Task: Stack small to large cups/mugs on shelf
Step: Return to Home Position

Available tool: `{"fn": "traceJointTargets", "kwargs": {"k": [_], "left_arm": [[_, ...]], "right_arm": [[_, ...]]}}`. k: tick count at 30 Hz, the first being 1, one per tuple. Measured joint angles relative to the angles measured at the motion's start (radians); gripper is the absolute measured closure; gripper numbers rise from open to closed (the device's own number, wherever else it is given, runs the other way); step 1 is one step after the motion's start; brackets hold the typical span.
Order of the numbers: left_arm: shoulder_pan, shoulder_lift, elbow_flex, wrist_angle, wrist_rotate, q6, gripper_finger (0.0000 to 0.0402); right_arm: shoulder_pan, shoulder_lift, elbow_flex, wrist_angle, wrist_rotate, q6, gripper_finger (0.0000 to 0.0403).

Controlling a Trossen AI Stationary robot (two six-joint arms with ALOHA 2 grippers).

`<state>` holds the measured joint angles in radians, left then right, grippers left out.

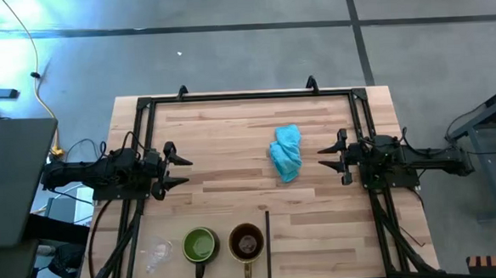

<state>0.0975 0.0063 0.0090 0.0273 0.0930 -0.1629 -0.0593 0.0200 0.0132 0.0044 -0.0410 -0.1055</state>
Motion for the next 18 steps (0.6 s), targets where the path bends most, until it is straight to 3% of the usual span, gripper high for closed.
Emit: {"fn": "traceJointTargets", "kwargs": {"k": [18], "left_arm": [[0.0, 0.0, 0.0, 0.0, 0.0, 0.0, 0.014]], "right_arm": [[0.0, 0.0, 0.0, 0.0, 0.003, -0.001, 0.0263]]}}
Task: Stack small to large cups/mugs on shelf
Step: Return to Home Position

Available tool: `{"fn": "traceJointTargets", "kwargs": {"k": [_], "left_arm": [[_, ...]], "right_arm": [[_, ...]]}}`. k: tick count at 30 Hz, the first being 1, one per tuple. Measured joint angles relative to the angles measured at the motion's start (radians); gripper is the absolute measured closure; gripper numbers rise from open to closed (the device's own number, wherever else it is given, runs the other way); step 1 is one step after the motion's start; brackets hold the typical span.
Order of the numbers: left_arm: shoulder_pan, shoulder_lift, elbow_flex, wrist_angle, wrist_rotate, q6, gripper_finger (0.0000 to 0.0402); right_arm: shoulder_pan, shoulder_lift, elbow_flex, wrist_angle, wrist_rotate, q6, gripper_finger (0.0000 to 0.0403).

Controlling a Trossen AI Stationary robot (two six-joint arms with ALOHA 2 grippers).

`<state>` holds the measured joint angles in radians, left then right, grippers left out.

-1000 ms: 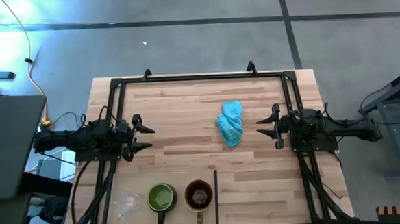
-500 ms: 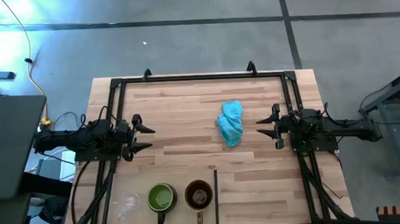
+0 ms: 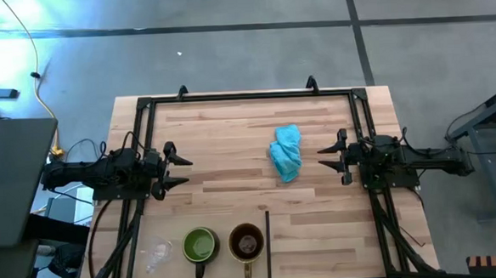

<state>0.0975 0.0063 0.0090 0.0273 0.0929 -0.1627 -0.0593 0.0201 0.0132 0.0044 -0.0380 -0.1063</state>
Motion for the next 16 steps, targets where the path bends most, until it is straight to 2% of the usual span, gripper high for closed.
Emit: {"fn": "traceJointTargets", "kwargs": {"k": [16], "left_arm": [[0.0, 0.0, 0.0, 0.0, 0.0, 0.0, 0.014]], "right_arm": [[0.0, 0.0, 0.0, 0.0, -0.001, -0.003, 0.0263]]}}
